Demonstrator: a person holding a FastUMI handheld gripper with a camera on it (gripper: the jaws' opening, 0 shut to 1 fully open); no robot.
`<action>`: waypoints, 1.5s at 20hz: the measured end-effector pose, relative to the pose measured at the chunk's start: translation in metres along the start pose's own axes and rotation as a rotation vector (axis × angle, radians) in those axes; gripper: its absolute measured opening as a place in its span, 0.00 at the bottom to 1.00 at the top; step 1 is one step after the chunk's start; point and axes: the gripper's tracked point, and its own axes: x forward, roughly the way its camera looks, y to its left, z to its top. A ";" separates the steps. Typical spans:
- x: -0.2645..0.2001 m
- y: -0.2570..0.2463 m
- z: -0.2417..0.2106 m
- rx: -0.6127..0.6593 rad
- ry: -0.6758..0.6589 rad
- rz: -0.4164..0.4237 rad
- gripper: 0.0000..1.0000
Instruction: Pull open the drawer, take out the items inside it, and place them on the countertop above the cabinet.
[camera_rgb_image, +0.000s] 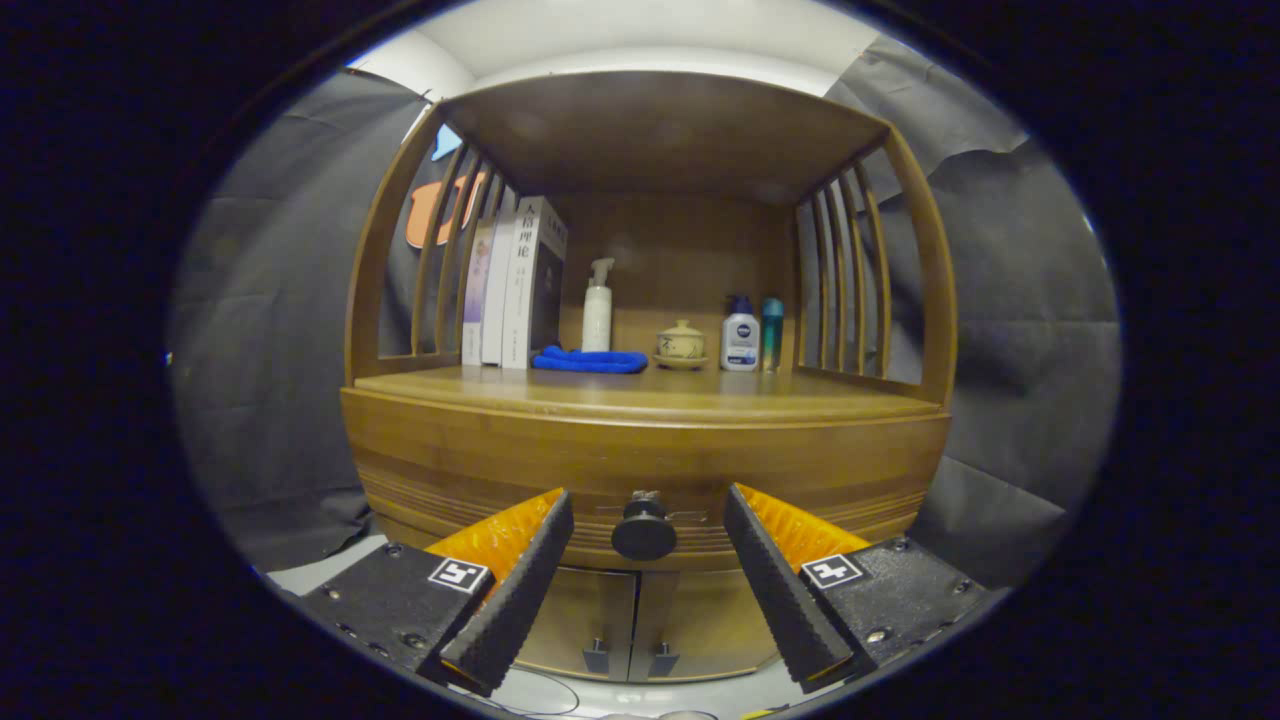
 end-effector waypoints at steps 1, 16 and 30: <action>0.010 0.001 -0.008 -0.002 0.013 -0.001 0.99; 0.047 -0.008 -0.041 0.018 0.107 -0.021 0.42; -0.022 -0.011 -0.054 0.026 0.177 0.012 0.36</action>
